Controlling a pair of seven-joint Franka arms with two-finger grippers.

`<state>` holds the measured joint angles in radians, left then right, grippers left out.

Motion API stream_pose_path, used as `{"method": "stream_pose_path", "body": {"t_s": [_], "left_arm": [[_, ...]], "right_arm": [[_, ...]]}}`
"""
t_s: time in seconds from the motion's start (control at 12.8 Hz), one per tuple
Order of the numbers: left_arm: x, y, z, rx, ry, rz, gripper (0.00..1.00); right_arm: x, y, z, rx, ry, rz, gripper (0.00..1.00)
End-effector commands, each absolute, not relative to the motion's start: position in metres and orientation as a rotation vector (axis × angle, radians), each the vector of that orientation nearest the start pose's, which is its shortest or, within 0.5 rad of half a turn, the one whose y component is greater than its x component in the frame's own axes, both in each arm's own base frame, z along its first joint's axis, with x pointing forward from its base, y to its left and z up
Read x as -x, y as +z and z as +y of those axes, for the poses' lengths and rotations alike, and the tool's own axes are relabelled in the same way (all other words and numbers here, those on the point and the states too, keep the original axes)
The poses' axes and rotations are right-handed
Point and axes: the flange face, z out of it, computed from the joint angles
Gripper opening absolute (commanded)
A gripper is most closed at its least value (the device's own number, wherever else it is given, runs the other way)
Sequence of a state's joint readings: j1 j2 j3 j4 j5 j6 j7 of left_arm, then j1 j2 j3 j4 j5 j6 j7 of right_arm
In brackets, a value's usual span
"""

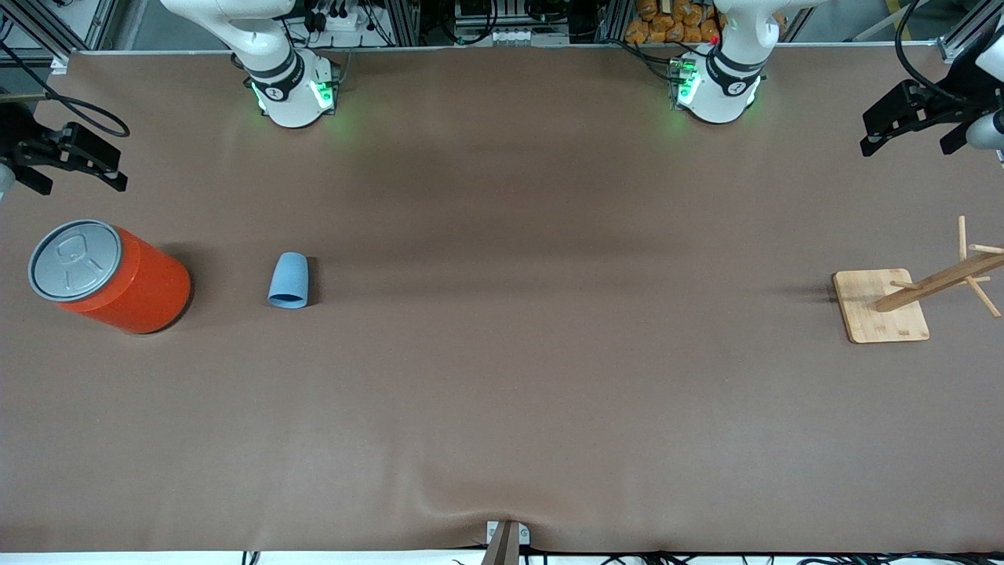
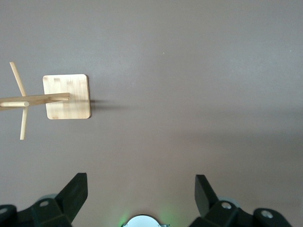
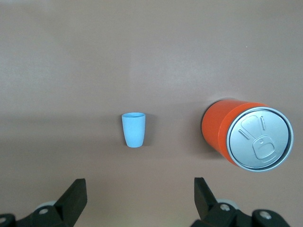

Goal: Flip cup

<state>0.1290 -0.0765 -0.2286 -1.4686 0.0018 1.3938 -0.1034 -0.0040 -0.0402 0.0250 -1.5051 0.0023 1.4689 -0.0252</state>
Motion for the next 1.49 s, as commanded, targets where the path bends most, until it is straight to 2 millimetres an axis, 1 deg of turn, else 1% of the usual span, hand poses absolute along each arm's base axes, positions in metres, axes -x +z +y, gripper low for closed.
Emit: {"method": "stream_pose_path", "body": {"t_s": [0.0, 0.16, 0.47, 0.63, 0.78, 0.94, 1.02, 1.1, 1.18, 1.25, 1.33, 1.41], "left_arm": [[-0.504, 0.702, -0.052, 3.121, -0.002, -0.002, 1.0], [-0.504, 0.703, -0.047, 3.121, -0.005, -0.016, 1.0], [-0.504, 0.701, -0.042, 3.119, 0.003, -0.029, 1.0], [-0.502, 0.702, -0.043, 3.118, 0.003, -0.022, 1.0], [-0.501, 0.702, -0.043, 3.117, 0.005, -0.022, 1.0], [-0.499, 0.702, -0.044, 3.118, 0.024, -0.038, 1.0], [-0.498, 0.702, -0.044, 3.121, 0.032, -0.042, 1.0], [-0.499, 0.7, -0.043, 3.12, 0.036, -0.045, 1.0], [-0.501, 0.698, -0.043, 3.122, 0.041, -0.054, 1.0], [-0.502, 0.697, -0.043, 3.122, 0.041, -0.054, 1.0], [-0.503, 0.697, -0.044, 3.121, 0.041, -0.052, 1.0], [-0.502, 0.697, -0.046, 3.121, 0.039, -0.045, 1.0]], "right_arm": [[-0.523, 0.672, 0.01, 3.146, -0.014, -0.089, 1.0], [-0.524, 0.673, 0.008, 3.145, -0.017, -0.079, 1.0], [-0.525, 0.671, 0.011, 3.144, -0.01, -0.089, 1.0], [-0.529, 0.666, 0.014, 3.143, 0.0, -0.099, 1.0], [-0.531, 0.666, 0.012, 3.145, -0.009, -0.096, 1.0], [-0.537, 0.657, 0.012, 3.145, 0.012, -0.11, 1.0], [-0.551, 0.636, 0.012, 3.15, 0.067, -0.115, 1.0], [-0.57, 0.602, 0.016, 3.15, 0.159, -0.134, 1.0], [-0.58, 0.589, 0.017, 3.143, 0.193, -0.144, 1.0], [-0.581, 0.585, 0.019, 3.139, 0.2, -0.154, 1.0], [-0.584, 0.569, 0.023, 3.128, 0.262, -0.156, 1.0], [-0.589, 0.546, 0.031, 3.117, 0.328, -0.161, 1.0]]}}
